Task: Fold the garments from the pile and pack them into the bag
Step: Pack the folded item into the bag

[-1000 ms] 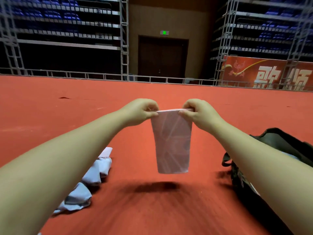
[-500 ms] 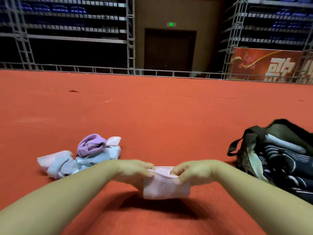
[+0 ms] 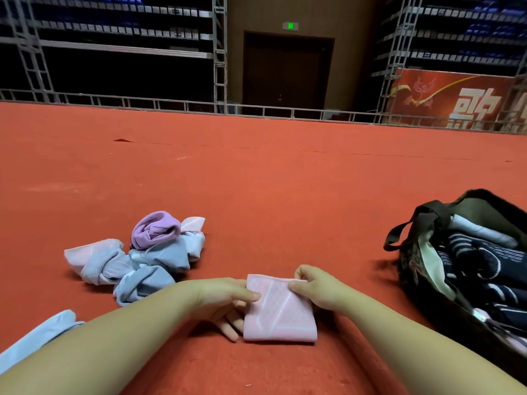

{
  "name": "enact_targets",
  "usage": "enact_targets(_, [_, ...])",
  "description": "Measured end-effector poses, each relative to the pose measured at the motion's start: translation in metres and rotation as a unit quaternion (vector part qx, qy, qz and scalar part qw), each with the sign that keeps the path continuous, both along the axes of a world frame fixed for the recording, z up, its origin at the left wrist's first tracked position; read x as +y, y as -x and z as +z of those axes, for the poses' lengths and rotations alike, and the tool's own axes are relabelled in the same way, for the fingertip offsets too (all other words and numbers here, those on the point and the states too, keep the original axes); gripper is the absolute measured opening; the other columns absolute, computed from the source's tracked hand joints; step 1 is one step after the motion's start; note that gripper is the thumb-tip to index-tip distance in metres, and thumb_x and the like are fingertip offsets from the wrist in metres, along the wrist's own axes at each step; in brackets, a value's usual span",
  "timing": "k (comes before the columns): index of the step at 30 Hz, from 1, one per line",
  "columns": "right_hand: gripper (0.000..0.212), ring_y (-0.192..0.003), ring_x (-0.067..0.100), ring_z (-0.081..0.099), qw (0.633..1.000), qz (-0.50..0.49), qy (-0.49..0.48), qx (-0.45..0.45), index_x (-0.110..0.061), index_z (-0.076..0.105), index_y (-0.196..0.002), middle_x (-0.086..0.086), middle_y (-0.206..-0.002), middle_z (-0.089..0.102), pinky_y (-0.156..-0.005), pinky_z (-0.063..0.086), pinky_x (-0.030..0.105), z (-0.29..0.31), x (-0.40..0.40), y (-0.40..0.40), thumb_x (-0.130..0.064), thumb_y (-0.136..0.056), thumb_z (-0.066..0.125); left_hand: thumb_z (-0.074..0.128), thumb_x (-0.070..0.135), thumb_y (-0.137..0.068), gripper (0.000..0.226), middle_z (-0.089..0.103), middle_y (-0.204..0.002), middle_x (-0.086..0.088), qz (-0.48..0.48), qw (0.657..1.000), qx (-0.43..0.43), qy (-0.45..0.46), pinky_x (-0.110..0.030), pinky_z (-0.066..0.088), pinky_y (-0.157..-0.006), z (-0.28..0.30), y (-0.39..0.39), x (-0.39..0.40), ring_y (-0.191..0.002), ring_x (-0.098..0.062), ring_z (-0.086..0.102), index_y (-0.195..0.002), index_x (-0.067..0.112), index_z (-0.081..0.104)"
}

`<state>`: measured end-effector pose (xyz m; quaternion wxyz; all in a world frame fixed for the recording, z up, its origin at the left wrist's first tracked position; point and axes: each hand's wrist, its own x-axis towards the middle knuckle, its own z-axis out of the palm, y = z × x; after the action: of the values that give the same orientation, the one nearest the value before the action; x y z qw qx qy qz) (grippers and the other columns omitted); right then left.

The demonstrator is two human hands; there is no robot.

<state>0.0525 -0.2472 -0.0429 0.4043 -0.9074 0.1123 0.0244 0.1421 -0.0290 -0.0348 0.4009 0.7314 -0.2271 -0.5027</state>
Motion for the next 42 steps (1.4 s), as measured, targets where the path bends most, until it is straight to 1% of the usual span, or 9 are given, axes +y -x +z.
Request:
enact_targets(5, [0.023,-0.058,0.005,0.043,0.997,-0.031,0.068,-0.026,-0.022,0.047,-0.073,-0.009,-0.066,0.051,-0.051,0.032,0.023,-0.013,0.004,-0.016,-0.03,-0.085,0.065,0.051,0.02,-0.094,0.031,0.062,-0.093,-0.002,0.004,0.998,-0.06,0.01,-0.031,0.057,-0.06,-0.001,0.01,0.0,-0.064,-0.012,0.063,-0.123,0.03,0.045])
enact_targets(10, [0.024,-0.076,0.018,0.054,0.99,-0.089,0.105,-0.043,-0.022,0.048,-0.08,-0.007,-0.077,0.057,-0.062,0.04,0.029,-0.024,0.008,-0.023,-0.034,-0.078,0.069,0.065,0.014,-0.085,0.083,0.058,-0.081,-0.003,0.102,0.982,-0.154,0.035,-0.029,0.052,-0.053,-0.015,0.005,0.0,-0.061,-0.013,0.058,-0.148,0.028,0.013])
enact_targets(13, [0.033,-0.089,0.021,0.056,0.984,-0.122,0.118,-0.061,-0.021,0.048,-0.097,-0.002,-0.095,0.054,-0.074,0.042,0.032,-0.025,0.008,-0.015,-0.038,-0.077,0.068,0.067,0.027,-0.084,0.065,0.055,-0.121,-0.006,0.108,0.946,-0.302,0.053,-0.028,0.046,-0.085,-0.02,0.002,0.004,-0.096,-0.014,0.056,-0.141,0.029,0.036])
enact_targets(16, [0.027,-0.096,0.017,0.054,0.978,-0.079,0.115,-0.152,-0.028,0.051,-0.093,-0.005,-0.102,0.049,-0.087,0.043,0.034,-0.021,0.006,0.007,-0.039,-0.074,0.067,0.048,0.054,-0.08,0.054,0.035,-0.148,-0.007,0.011,0.907,-0.42,0.037,-0.019,0.018,-0.11,-0.018,0.01,0.007,-0.133,-0.011,0.033,-0.126,0.027,0.059])
enact_targets(18, [0.019,-0.103,0.013,0.051,0.976,-0.001,0.116,-0.187,-0.03,0.057,-0.085,-0.008,-0.104,0.051,-0.093,0.039,0.028,-0.017,0.006,0.025,-0.038,-0.072,0.069,0.036,0.049,-0.092,0.048,0.03,-0.152,-0.001,-0.078,0.897,-0.435,0.008,-0.017,0.003,-0.112,-0.018,0.017,0.006,-0.14,-0.01,0.02,-0.128,0.025,0.057])
enact_targets(21, [0.022,-0.115,0.001,0.041,0.973,0.112,0.151,-0.132,-0.027,0.07,-0.089,-0.017,-0.113,0.048,-0.098,0.029,0.017,-0.016,0.008,0.049,-0.042,-0.074,0.075,0.022,0.048,-0.101,0.044,0.007,-0.159,0.011,-0.137,0.882,-0.443,-0.082,-0.042,-0.007,-0.117,-0.028,0.017,0.006,-0.147,-0.016,-0.004,-0.143,0.041,0.032])
enact_targets(30, [0.043,-0.122,-0.001,0.036,0.973,0.113,0.157,-0.123,-0.032,0.069,-0.11,-0.019,-0.123,0.046,-0.103,0.024,0.016,-0.035,0.002,0.061,-0.05,-0.071,0.068,0.022,0.048,-0.1,0.042,0.006,-0.158,0.015,-0.1,0.873,-0.472,-0.062,-0.042,-0.01,-0.117,-0.039,0.026,0.0,-0.146,-0.008,-0.005,-0.142,0.047,0.028])
enact_targets(37, [0.04,-0.088,0.017,0.056,0.955,0.065,0.2,-0.207,-0.015,0.062,-0.09,-0.003,-0.091,0.064,-0.082,0.041,0.033,-0.037,0.02,0.056,-0.044,-0.089,0.035,0.023,0.098,-0.049,0.108,0.02,-0.144,0.027,-0.105,0.822,-0.56,0.017,-0.043,-0.017,-0.113,-0.046,0.029,0.011,-0.141,-0.003,-0.003,-0.14,0.04,0.04])
enact_targets(42, [0.02,-0.078,0.011,0.051,0.968,-0.009,0.099,-0.23,-0.026,0.047,-0.088,-0.009,-0.084,0.058,-0.071,0.035,0.026,-0.035,0.021,0.061,-0.041,-0.088,0.034,0.037,0.077,-0.062,0.066,0.056,-0.097,0.021,-0.004,0.813,-0.58,0.057,-0.048,-0.004,-0.115,-0.046,0.033,0.01,-0.11,0.001,0.037,-0.093,0.026,0.065])
